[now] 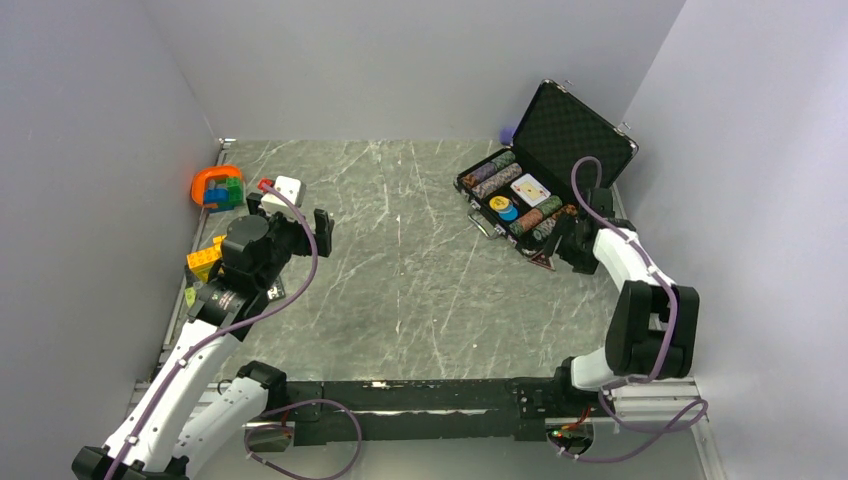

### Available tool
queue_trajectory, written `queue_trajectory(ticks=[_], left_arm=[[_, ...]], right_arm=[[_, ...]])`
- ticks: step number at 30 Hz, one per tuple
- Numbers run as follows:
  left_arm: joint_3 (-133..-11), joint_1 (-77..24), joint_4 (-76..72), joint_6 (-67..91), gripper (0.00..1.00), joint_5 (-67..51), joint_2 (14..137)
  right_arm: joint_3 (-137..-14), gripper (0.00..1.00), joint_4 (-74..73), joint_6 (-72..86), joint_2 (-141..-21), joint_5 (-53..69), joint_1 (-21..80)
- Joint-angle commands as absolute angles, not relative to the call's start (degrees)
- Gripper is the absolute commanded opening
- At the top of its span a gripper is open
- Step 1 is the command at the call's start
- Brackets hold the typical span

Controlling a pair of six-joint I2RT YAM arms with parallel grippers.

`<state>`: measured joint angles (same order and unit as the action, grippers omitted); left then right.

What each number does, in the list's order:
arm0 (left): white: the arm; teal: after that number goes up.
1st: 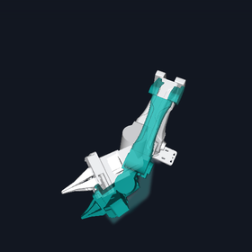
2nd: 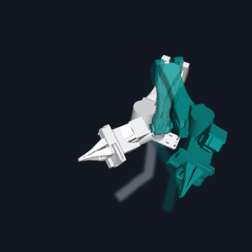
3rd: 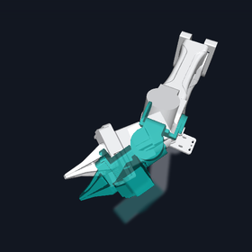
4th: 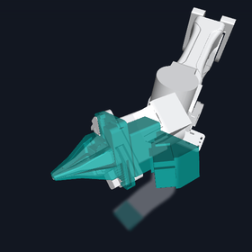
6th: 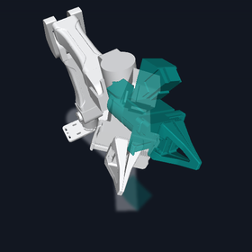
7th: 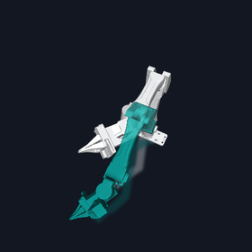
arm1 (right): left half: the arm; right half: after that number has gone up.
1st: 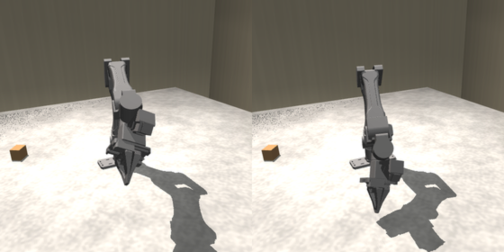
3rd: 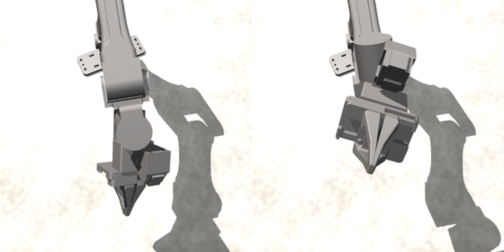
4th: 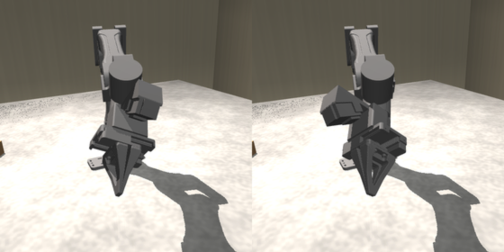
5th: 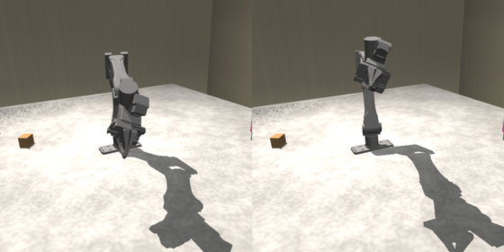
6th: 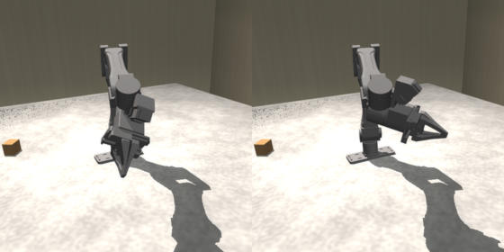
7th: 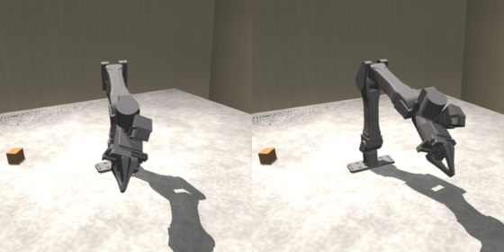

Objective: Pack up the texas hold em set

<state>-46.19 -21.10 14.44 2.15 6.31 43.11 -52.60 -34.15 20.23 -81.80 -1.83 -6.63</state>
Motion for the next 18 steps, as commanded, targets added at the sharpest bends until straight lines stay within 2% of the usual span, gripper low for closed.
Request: queue_trajectory(ticks=[1, 18], left_arm=[[-46.3, -21.4, 12.8, 1.9, 0.98, 6.1, 43.0], [-46.4, -21.3, 12.8, 1.8, 0.98, 6.1, 42.8]], right_arm=[[-53.2, 0.73, -25.1, 22.7, -85.9, -0.3, -7.9], [-53.7, 0.74, -16.0, 27.5, -96.1, 3.6, -7.9]])
